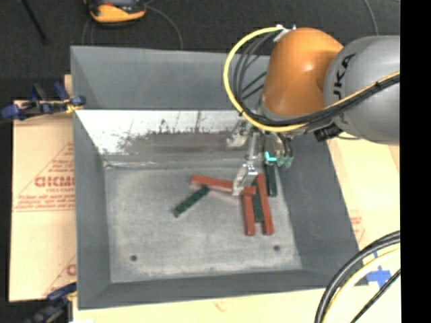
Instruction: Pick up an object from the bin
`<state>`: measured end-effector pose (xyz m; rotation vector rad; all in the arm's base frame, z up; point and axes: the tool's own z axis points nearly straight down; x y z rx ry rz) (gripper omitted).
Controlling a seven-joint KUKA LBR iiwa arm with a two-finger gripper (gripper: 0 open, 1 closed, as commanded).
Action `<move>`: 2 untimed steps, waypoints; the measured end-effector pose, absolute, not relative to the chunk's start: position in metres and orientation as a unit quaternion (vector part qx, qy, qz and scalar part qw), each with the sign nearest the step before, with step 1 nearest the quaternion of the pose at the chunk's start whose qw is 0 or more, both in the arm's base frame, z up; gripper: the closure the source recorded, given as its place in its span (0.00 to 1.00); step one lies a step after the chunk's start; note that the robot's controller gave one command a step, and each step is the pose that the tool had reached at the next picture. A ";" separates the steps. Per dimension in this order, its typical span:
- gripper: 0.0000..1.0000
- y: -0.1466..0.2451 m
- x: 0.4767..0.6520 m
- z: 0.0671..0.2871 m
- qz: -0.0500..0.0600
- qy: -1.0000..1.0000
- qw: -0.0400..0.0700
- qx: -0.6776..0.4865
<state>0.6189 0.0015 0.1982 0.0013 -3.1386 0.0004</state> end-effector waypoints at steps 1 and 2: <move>0.00 0.002 0.621 0.203 0.000 -1.000 -0.002 0.000; 0.00 -0.009 0.621 0.127 -0.001 -1.000 -0.004 -0.009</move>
Offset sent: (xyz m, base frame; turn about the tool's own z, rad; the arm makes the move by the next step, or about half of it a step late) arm -0.0010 -0.0202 -0.1282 0.0297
